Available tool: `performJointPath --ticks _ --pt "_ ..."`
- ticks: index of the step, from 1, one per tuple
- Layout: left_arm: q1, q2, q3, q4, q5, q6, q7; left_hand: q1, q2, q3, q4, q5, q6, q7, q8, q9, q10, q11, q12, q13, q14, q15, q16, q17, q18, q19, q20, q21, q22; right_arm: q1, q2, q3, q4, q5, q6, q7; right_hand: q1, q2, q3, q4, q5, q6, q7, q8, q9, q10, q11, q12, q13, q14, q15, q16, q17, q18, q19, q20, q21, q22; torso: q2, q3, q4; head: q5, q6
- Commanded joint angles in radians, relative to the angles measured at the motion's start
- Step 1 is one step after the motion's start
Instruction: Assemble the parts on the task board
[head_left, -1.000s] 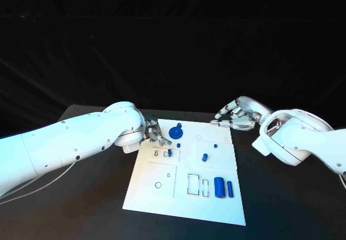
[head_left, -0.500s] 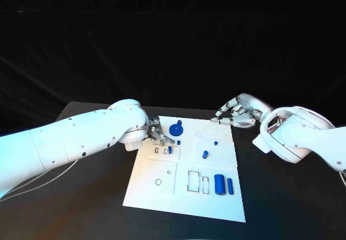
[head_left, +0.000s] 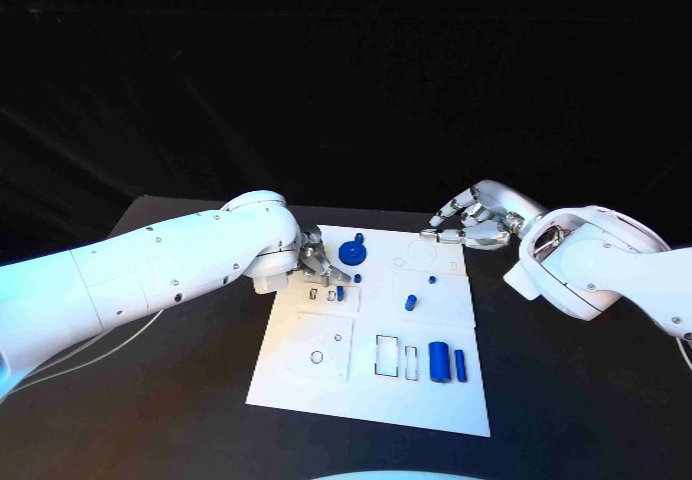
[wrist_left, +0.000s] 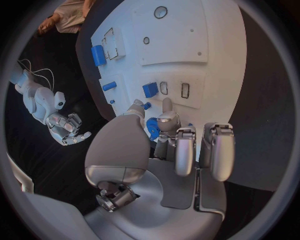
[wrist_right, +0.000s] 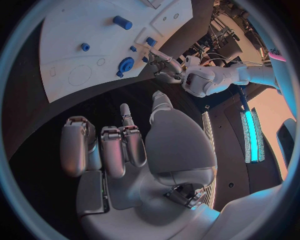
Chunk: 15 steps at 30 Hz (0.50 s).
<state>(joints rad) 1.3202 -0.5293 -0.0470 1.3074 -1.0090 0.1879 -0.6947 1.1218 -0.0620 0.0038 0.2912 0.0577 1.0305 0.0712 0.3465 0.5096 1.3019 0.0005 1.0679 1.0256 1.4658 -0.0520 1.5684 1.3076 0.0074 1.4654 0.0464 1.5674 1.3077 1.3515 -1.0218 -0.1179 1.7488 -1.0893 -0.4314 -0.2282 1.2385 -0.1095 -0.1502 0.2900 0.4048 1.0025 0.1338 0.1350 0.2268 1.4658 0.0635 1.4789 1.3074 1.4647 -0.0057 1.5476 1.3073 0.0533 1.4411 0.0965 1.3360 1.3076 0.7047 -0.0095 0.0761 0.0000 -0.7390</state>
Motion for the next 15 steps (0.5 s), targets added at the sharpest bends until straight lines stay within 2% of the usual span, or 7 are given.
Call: performJointPath --ticks 1,15 --pt "0.0 0.008 0.0 -0.003 0.014 0.032 -0.002 -0.005 0.006 -0.006 0.0 -0.005 -0.008 0.001 0.004 0.002 0.003 0.0 0.007 0.002 0.105 -0.007 0.002 0.263 -0.007 0.105 -0.005 0.003 0.263 0.0 0.003 0.0 0.001 -0.017 -0.003 -0.002 -0.005 -0.002 -0.005 -0.001 0.005 0.009 -0.001 0.007 0.001 0.002 -0.009 -0.005 0.146 0.092 -0.008 -0.004 0.209 0.006 -0.007 -0.001 -0.004 0.112 0.001 0.0008 0.0005 -0.003 -0.003" --pt "-0.004 0.025 -0.001 -0.017 0.026 0.05 0.007 0.011 0.021 -0.012 -0.001 -0.005 -0.012 0.0 0.009 0.016 0.002 -0.001 0.01 0.006 0.105 -0.007 0.002 0.263 -0.007 0.105 -0.004 0.003 0.263 -0.002 0.017 0.0 -0.003 -0.018 -0.006 0.002 -0.001 0.002 -0.005 -0.001 0.009 0.009 -0.002 0.008 0.001 0.003 -0.009 -0.004 0.147 0.091 -0.009 -0.005 0.208 0.006 -0.008 -0.002 -0.007 0.111 0.0 0.0006 0.0003 0.0 -0.009"
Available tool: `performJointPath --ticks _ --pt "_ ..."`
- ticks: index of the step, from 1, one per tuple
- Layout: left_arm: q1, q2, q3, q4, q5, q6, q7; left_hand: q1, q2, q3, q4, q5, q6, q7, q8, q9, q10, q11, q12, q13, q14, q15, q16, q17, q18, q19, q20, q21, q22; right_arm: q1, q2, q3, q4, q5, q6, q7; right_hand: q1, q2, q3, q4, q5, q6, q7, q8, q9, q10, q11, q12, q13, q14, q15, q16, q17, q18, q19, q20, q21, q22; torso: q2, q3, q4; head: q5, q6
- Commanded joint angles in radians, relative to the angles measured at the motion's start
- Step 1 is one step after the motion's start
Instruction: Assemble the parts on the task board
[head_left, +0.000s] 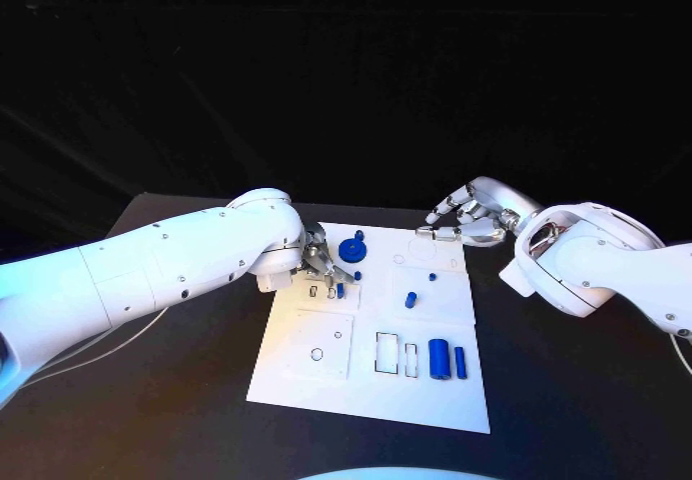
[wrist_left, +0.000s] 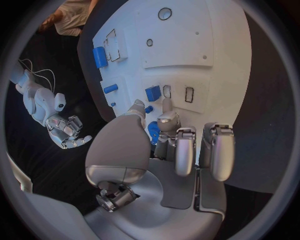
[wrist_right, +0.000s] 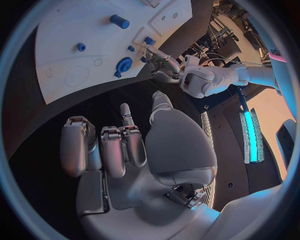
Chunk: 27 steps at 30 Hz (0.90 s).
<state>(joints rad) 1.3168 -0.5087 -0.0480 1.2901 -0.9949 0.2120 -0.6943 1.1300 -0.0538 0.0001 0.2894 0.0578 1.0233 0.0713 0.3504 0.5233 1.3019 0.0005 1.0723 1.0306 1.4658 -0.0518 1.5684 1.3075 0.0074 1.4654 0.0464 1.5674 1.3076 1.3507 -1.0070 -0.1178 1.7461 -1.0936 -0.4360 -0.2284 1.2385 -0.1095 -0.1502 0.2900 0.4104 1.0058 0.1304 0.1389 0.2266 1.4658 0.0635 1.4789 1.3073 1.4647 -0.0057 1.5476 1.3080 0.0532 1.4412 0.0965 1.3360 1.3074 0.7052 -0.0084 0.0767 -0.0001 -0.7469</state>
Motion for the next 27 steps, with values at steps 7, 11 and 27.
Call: performJointPath --ticks 7,11,27 --pt "-0.001 0.009 -0.001 0.001 0.012 0.033 0.007 0.013 0.017 -0.01 0.0 -0.005 -0.006 0.0 0.008 0.009 0.002 -0.001 0.007 0.003 0.105 -0.007 0.002 0.263 -0.007 0.105 -0.004 0.003 0.263 -0.001 0.005 0.0 -0.002 -0.014 0.0 0.0 0.001 0.004 -0.005 -0.001 0.006 0.005 0.002 0.004 0.002 0.002 -0.009 -0.005 0.147 0.091 -0.009 -0.005 0.207 0.006 -0.009 -0.002 -0.008 0.11 0.0 -0.0012 0.0006 -0.005 0.001" --pt "-0.001 0.012 -0.001 -0.001 0.012 0.037 0.007 0.013 0.017 -0.01 0.0 -0.005 -0.006 0.0 0.008 0.01 0.002 -0.001 0.008 0.004 0.105 -0.007 0.002 0.263 -0.007 0.105 -0.004 0.003 0.263 -0.001 0.005 0.0 -0.003 -0.014 0.0 -0.001 0.001 0.004 -0.005 -0.001 0.006 0.005 0.002 0.004 0.002 0.002 -0.009 -0.005 0.147 0.091 -0.009 -0.005 0.207 0.006 -0.009 -0.002 -0.008 0.11 0.0 -0.0011 0.0009 -0.004 0.002" --pt "-0.001 0.017 -0.003 -0.003 0.006 0.051 0.003 0.054 0.035 -0.001 -0.002 -0.004 -0.011 -0.001 0.016 0.031 0.001 -0.002 0.009 0.007 0.105 -0.008 0.002 0.263 -0.007 0.105 -0.005 0.003 0.263 -0.001 0.009 0.0 -0.009 -0.014 0.007 -0.003 0.01 0.013 -0.004 -0.003 0.015 0.003 0.002 0.004 0.002 0.001 -0.01 -0.006 0.145 0.091 -0.01 -0.006 0.207 0.006 -0.008 -0.003 -0.008 0.111 0.001 -0.0007 0.0 -0.001 0.001"
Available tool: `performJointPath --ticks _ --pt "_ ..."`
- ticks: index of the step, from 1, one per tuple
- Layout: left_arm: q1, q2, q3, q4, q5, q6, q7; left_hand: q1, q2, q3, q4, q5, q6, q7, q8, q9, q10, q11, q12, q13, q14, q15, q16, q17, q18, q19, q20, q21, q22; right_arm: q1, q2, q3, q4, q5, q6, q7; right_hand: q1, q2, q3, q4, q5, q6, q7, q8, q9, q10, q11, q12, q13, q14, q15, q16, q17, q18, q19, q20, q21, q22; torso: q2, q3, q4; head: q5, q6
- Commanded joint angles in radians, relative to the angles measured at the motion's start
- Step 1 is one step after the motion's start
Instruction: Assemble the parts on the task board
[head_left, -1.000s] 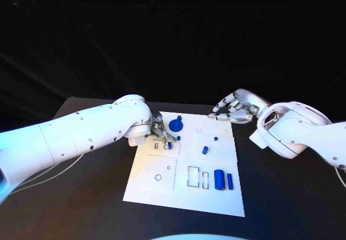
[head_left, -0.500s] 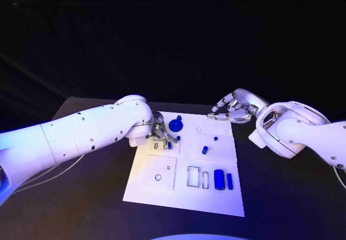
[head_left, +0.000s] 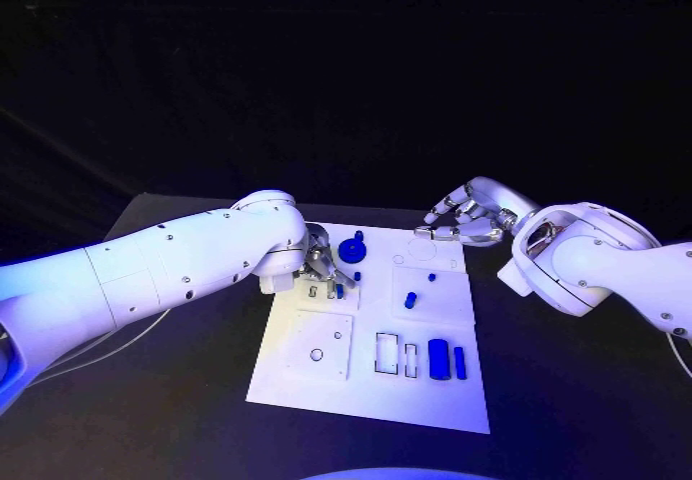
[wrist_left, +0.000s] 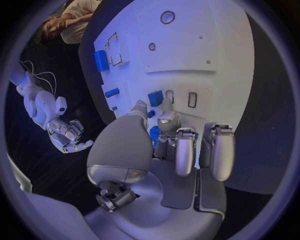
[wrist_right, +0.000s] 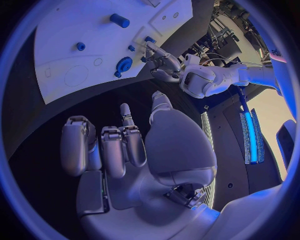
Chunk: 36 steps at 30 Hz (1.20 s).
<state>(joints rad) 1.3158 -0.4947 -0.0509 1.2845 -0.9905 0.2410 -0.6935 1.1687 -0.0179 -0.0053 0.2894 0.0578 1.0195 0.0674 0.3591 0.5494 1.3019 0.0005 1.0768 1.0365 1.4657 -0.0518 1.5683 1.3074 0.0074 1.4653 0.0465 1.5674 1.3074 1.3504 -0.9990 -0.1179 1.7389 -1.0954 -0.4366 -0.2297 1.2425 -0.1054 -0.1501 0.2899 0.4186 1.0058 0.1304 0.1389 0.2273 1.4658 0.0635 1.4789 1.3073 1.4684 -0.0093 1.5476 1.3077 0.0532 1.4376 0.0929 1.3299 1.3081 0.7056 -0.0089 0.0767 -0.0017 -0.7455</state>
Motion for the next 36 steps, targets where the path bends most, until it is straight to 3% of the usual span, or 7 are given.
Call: performJointPath --ticks 1,12,22,29,31,35,36 --pt "0.0 0.003 0.0 0.002 0.001 0.023 0.002 0.021 0.002 0.007 -0.003 -0.004 -0.008 0.002 0.008 0.007 0.001 -0.002 0.005 0.002 0.105 -0.008 0.002 0.263 -0.007 0.105 -0.005 0.003 0.263 -0.001 0.001 0.0 -0.002 -0.012 0.008 -0.002 0.006 0.009 -0.004 -0.003 0.007 0.003 0.002 0.004 0.001 0.001 -0.01 -0.006 0.145 0.087 -0.006 -0.006 0.207 0.006 -0.004 0.0 -0.002 0.11 0.0 -0.0002 0.0 0.0 0.0" --pt "0.0 0.001 0.001 0.005 0.0 0.008 0.002 0.075 0.019 0.044 -0.004 -0.004 -0.015 0.001 0.013 0.03 -0.001 -0.004 0.002 0.001 0.105 -0.009 0.002 0.263 -0.007 0.105 -0.005 0.003 0.263 -0.001 0.001 0.0 -0.007 -0.016 0.015 -0.011 0.011 0.015 -0.003 -0.003 0.013 0.002 0.001 0.005 0.002 -0.001 -0.01 -0.008 0.143 0.087 -0.007 -0.006 0.206 0.006 -0.004 0.0 -0.003 0.11 0.002 -0.0007 -0.0021 0.001 0.006" --pt "0.0 0.0 0.001 0.002 0.021 0.007 0.014 0.224 0.059 0.197 -0.051 -0.003 -0.042 -0.007 0.006 0.057 -0.019 -0.013 -0.027 -0.017 0.105 -0.018 0.002 0.263 -0.007 0.105 -0.012 0.003 0.263 -0.002 0.002 0.0 -0.009 -0.018 0.016 -0.009 0.038 0.027 -0.003 -0.007 0.032 0.002 0.0 0.008 0.003 0.0 -0.011 -0.008 0.143 0.087 -0.008 -0.007 0.205 0.006 -0.004 -0.002 -0.007 0.11 0.0 -0.0005 0.0013 0.001 -0.001" --pt "0.0 -0.004 0.001 0.003 0.054 0.006 0.02 0.279 0.017 0.377 -0.088 0.0 -0.056 0.002 0.004 0.078 -0.027 -0.008 -0.053 -0.035 0.105 -0.016 0.002 0.263 -0.007 0.105 -0.013 0.003 0.263 -0.002 0.002 -0.001 -0.012 -0.018 0.017 -0.009 0.044 0.03 -0.007 -0.005 0.052 0.001 0.0 0.009 0.004 -0.001 -0.012 -0.009 0.141 0.087 -0.008 -0.008 0.203 0.006 -0.004 -0.002 -0.009 0.11 -0.001 -0.0011 0.0001 0.003 -0.001" --pt "0.0 -0.008 0.002 0.006 0.063 0.002 0.021 0.238 -0.043 0.55 -0.093 -0.004 -0.056 0.021 0.02 0.111 -0.015 0.0 -0.061 -0.041 0.105 -0.009 0.002 0.263 -0.007 0.105 -0.008 0.003 0.263 -0.003 0.002 -0.001 -0.012 -0.018 0.018 -0.009 0.044 0.03 -0.007 -0.005 0.052 0.001 0.0 0.009 0.004 -0.001 -0.012 -0.009 0.141 0.087 -0.008 -0.008 0.203 0.006 -0.004 -0.002 -0.009 0.11 -0.001 -0.0009 0.0002 0.003 0.0" --pt "0.0 -0.02 0.003 0.015 0.11 -0.02 0.023 0.176 -0.09 0.658 -0.127 -0.002 -0.067 0.006 0.037 0.148 -0.008 -0.006 -0.06 -0.041 0.105 -0.01 0.002 0.263 -0.007 0.105 -0.008 0.003 0.263 -0.004 0.002 -0.002 -0.015 -0.015 0.018 -0.007 0.044 0.03 -0.007 -0.005 0.053 0.001 0.0 0.009 0.004 -0.001 -0.012 -0.01 0.141 0.087 -0.008 -0.009 0.203 0.007 -0.005 -0.002 -0.01 0.109 -0.001 -0.0014 0.0016 0.002 0.004" --pt "0.0 -0.023 0.003 0.017 0.118 -0.025 0.023 0.174 -0.089 0.662 -0.129 -0.001 -0.066 0.004 0.038 0.15 -0.008 -0.006 -0.06 -0.041 0.105 -0.01 0.002 0.263 -0.007 0.105 -0.007 0.003 0.263 -0.004 0.003 -0.002 -0.016 -0.014 0.018 -0.007 0.044 0.031 -0.007 -0.005 0.053 0.001 0.0 0.009 0.004 -0.001 -0.012 -0.01 0.141 0.086 -0.008 -0.01 0.201 0.007 -0.006 -0.002 -0.012 0.108 -0.001 -0.0011 0.0014 0.002 0.004"
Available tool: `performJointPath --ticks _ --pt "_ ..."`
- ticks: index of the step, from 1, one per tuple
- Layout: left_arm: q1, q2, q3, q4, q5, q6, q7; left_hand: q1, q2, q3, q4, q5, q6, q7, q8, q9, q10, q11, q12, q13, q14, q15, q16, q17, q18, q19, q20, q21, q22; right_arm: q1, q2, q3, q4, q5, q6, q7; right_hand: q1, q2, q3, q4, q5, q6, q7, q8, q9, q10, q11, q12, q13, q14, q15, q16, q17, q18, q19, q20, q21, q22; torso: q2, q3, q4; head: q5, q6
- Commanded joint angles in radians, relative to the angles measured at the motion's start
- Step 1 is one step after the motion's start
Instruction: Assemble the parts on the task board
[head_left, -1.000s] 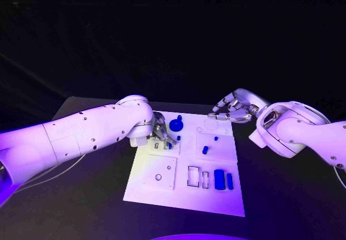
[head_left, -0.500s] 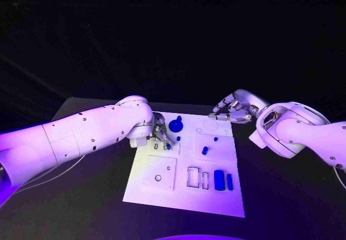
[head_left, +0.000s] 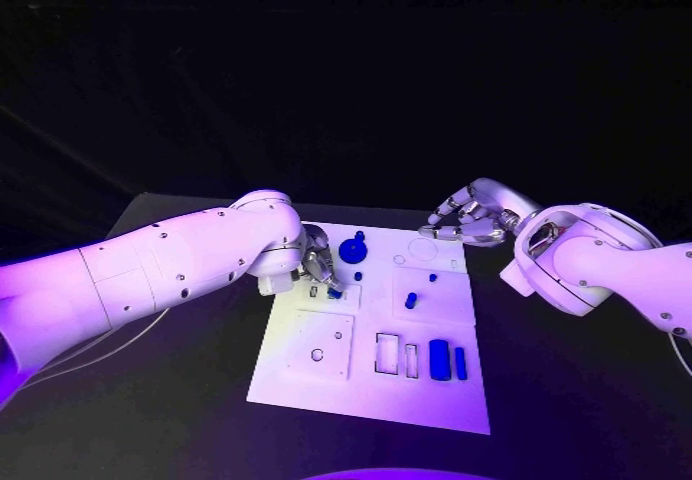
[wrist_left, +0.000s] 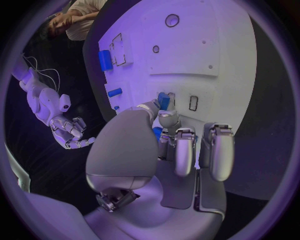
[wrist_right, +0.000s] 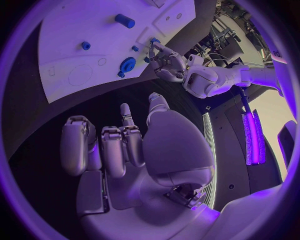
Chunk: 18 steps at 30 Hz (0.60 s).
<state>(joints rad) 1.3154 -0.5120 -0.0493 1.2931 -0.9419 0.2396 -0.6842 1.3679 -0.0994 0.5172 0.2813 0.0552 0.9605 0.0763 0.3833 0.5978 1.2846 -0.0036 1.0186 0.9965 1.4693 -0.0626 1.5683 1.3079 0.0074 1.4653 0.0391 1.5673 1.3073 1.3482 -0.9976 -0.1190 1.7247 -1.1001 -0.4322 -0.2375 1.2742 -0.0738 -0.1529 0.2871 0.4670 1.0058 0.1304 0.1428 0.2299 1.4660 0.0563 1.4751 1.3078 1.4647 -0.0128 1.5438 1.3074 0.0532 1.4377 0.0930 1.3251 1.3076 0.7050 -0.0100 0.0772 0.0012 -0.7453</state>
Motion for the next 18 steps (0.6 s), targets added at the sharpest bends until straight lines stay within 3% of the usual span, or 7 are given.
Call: performJointPath --ticks 1,12,18 --pt "0.0 -0.013 0.002 0.014 0.087 -0.035 0.013 -0.03 -0.009 0.147 -0.125 0.002 -0.006 -0.005 0.016 0.106 0.009 -0.001 -0.003 -0.003 0.101 0.0 0.002 0.263 -0.007 0.105 0.0 0.003 0.263 -0.002 0.001 -0.001 -0.003 -0.009 0.014 0.001 0.012 -0.001 -0.004 -0.002 0.005 0.001 0.0 0.005 0.001 -0.001 -0.005 -0.006 0.14 0.089 -0.005 -0.007 0.2 0.008 -0.007 -0.002 -0.009 0.107 0.0 0.0003 0.001 0.0 0.004" --pt "0.0 -0.076 0.005 0.09 0.097 -0.145 0.023 -0.06 -0.034 0.211 -0.17 0.012 -0.001 -0.01 0.037 0.14 0.024 -0.006 0.005 0.006 0.101 -0.004 0.002 0.263 -0.007 0.105 -0.003 0.003 0.263 -0.004 -0.001 -0.002 -0.003 -0.006 0.01 0.007 0.009 0.0 -0.008 0.0 0.0 0.001 0.0 0.006 0.002 -0.002 -0.005 -0.007 0.139 0.088 -0.005 -0.009 0.195 0.008 -0.009 -0.002 -0.013 0.105 0.001 0.0 0.0015 0.003 0.006" --pt "-0.001 -0.092 0.005 0.124 0.054 -0.197 0.019 -0.094 -0.059 0.247 -0.189 0.091 0.006 -0.015 0.054 0.169 0.039 -0.011 0.012 0.013 0.101 -0.008 0.002 0.263 -0.007 0.105 -0.007 0.003 0.263 -0.004 -0.003 -0.002 -0.002 -0.005 0.009 0.01 0.009 0.0 -0.009 0.0 -0.002 0.001 0.0 0.006 0.002 -0.002 -0.005 -0.007 0.139 0.088 -0.005 -0.009 0.195 0.008 -0.008 -0.002 -0.013 0.105 0.002 -0.0001 0.0009 0.004 0.003"
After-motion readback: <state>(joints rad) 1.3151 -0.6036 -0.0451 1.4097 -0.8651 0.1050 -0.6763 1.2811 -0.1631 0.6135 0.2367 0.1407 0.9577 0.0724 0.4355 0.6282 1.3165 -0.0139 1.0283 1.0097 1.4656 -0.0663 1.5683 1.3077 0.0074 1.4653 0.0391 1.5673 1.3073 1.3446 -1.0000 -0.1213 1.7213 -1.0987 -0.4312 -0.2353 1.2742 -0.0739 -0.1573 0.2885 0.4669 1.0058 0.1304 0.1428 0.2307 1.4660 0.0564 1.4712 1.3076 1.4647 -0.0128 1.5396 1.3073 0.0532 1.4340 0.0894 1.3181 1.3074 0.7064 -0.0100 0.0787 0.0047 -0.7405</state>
